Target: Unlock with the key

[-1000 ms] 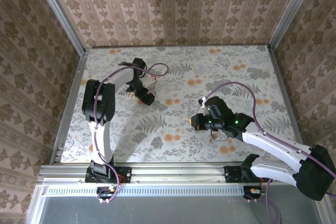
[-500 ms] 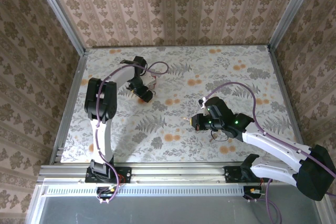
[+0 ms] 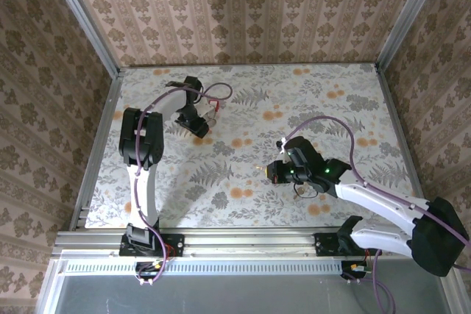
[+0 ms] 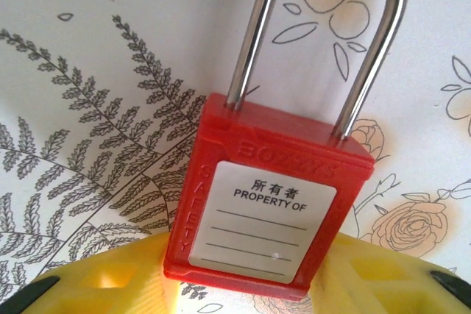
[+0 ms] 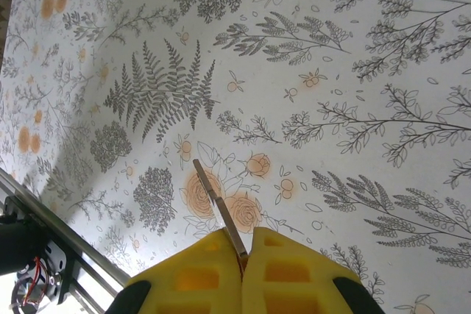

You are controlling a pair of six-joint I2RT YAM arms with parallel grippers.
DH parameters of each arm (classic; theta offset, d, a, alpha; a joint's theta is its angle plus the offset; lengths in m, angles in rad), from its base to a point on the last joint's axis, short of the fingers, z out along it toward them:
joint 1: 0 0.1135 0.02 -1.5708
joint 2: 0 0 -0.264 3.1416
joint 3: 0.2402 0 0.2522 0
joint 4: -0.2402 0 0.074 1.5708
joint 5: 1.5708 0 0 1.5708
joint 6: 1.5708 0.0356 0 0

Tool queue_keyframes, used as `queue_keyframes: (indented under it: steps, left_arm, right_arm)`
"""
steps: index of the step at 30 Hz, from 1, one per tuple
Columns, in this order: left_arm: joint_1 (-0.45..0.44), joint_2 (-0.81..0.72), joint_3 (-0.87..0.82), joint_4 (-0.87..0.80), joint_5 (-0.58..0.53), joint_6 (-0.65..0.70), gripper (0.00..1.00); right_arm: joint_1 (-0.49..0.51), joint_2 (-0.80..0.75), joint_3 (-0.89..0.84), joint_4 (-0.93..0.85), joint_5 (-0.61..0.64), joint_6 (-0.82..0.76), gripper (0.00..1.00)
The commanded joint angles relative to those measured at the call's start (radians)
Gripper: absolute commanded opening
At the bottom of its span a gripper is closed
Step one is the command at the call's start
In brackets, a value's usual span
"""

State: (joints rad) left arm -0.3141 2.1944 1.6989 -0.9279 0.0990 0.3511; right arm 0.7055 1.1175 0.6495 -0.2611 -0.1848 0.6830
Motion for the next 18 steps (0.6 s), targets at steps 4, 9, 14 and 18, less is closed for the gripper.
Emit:
queue_keyframes:
  steps: [4,9,14,18]
  left_arm:
    - [-0.004,-0.034,-0.076,0.025,0.064,-0.064,0.59]
    - [-0.003,-0.095,-0.064,0.025,0.064,-0.080,0.76]
    - [-0.002,-0.018,0.029,-0.026,0.043,-0.065,0.78]
    - [-0.003,0.046,0.098,-0.042,0.046,-0.073,0.78]
  right_arm:
    - [0.008,0.070,0.063,0.007,-0.035,-0.053,0.00]
    - [0.007,0.101,0.080,0.011,-0.048,-0.069,0.00]
    - [0.007,0.097,0.068,0.013,-0.045,-0.071,0.00]
    - [0.006,0.077,0.046,0.013,-0.037,-0.066,0.00]
